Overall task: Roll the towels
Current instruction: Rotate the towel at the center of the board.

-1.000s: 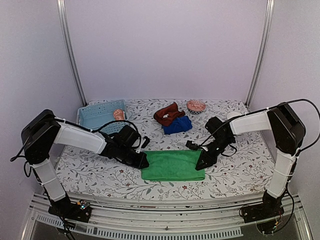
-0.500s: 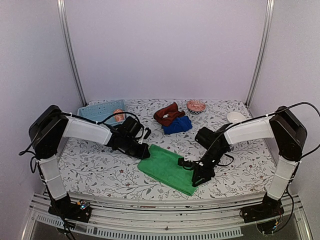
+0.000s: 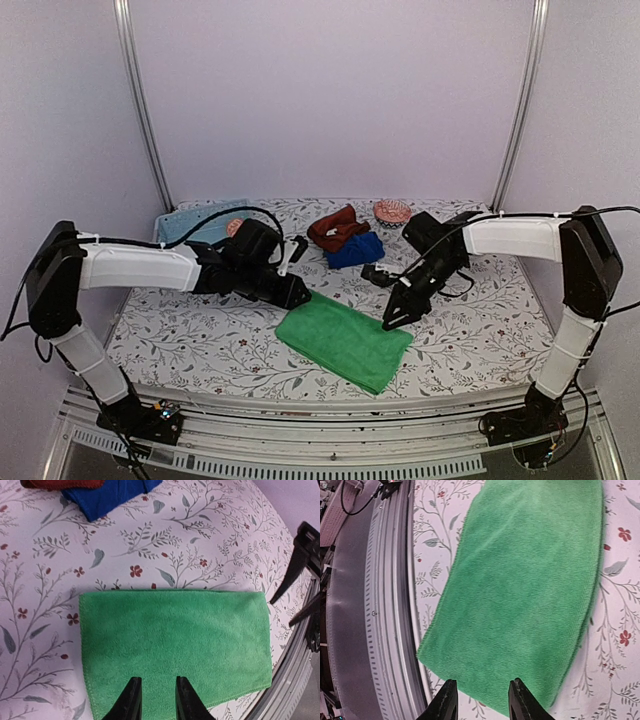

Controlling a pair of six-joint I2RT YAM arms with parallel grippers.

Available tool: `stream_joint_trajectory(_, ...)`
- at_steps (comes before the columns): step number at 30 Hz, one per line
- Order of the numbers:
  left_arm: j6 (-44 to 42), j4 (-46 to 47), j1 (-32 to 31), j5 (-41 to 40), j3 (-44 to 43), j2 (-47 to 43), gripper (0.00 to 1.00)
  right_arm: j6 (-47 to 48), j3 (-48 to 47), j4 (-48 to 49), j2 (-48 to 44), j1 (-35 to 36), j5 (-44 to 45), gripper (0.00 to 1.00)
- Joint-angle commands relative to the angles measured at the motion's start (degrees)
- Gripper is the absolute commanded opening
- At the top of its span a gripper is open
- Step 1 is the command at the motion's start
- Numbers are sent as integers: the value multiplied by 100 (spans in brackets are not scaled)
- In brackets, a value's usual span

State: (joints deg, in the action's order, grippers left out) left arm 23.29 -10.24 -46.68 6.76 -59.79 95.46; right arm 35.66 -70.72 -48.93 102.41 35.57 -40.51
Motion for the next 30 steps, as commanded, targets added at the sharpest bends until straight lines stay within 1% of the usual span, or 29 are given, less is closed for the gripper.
stream_joint_trajectory(1, 525, 419, -146, 532, 563, -100, 26, -210, -185, 268, 421, -68, 538, 35)
stream_joint_trajectory(3, 633, 587, -167, 638, 746, -10, 26, -234, -152, 381, 580, -67, 800, 33)
stream_joint_trajectory(6, 703, 602, -164, 672, 847, 240, 25, -278, 20, 627, 723, -68, 1362, 31)
stream_joint_trajectory(9, 781, 453, -101, 634, 787, 591, 25, -320, 327, 865, 661, -63, 1765, 25)
stream_joint_trajectory(11, 748, 393, -81, 627, 681, 801, 25, -339, 495, 948, 560, -67, 1825, 24)
stream_joint_trajectory(14, 609, 256, -4, 581, 344, 1235, 25, -346, 703, 936, 436, -44, 1799, 22)
stream_joint_trajectory(17, 299, 42, 97, 394, -209, 1772, 24, -313, 942, 795, 359, 107, 1626, 21)
stream_joint_trajectory(21, -185, -270, 187, 264, -1226, 2572, 24, -156, 1219, 492, 334, 532, 1207, 22)
stream_joint_trajectory(24, -517, -445, 213, 384, -1987, 2973, 24, -183, 1250, 368, 305, 631, 825, 25)
stream_joint_trajectory(27, -754, -593, 205, 399, -2443, 3015, 27, -242, 1208, 212, 72, 608, 834, 29)
stream_joint_trajectory(30, -918, -468, 150, 328, -2310, 2576, 30, -214, 1045, -39, -246, 402, 661, 34)
